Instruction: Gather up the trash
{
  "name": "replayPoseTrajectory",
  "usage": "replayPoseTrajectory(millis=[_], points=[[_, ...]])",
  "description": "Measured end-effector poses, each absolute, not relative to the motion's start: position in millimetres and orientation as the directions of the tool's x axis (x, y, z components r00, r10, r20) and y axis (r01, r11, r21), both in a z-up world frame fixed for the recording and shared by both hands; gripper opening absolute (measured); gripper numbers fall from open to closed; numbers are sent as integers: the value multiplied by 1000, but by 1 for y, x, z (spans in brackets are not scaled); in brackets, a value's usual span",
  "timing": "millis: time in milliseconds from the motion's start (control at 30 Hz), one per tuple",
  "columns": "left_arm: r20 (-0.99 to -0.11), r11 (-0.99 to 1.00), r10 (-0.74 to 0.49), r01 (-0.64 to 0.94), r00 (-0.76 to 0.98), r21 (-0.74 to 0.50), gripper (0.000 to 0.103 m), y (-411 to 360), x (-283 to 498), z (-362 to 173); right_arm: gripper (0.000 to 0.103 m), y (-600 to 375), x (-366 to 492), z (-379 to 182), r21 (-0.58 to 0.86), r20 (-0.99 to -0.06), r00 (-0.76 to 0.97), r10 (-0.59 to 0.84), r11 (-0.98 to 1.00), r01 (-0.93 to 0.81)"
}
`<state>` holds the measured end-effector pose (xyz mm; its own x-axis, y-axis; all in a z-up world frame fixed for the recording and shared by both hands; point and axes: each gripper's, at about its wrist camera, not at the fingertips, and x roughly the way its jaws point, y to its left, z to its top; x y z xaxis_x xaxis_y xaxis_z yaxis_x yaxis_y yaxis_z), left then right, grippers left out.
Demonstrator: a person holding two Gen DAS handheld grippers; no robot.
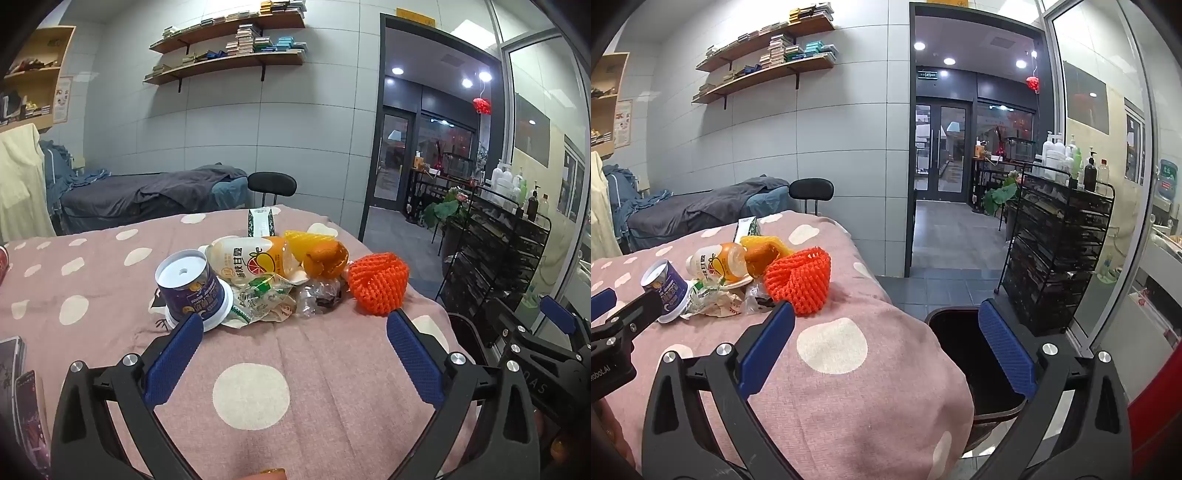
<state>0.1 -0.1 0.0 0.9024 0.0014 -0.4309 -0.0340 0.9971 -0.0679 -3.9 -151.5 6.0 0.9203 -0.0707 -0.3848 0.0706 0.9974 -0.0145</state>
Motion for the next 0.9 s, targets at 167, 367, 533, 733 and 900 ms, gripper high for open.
replayPoseTrajectory(millis=[167,367,533,733,900], points=[[-429,997,2,-36,903,-71,97,0,0,0,98,-154,-5,5,-13,-384,921,-72,997,73],[-428,996,-1,-35,904,-76,97,1,0,0,98,-151,-3,4,-9,-384,921,-72,997,74],[-427,996,1,-37,904,-77,97,1,0,0,98,-152,-3,4,-11,-385,920,-70,997,72],[-428,996,1,-39,904,-78,97,0,2,-1,98,-153,-2,3,-11,-386,920,-70,997,71],[-427,996,1,-38,904,-79,97,1,1,-3,98,-152,-1,1,-15,-384,921,-71,997,70]])
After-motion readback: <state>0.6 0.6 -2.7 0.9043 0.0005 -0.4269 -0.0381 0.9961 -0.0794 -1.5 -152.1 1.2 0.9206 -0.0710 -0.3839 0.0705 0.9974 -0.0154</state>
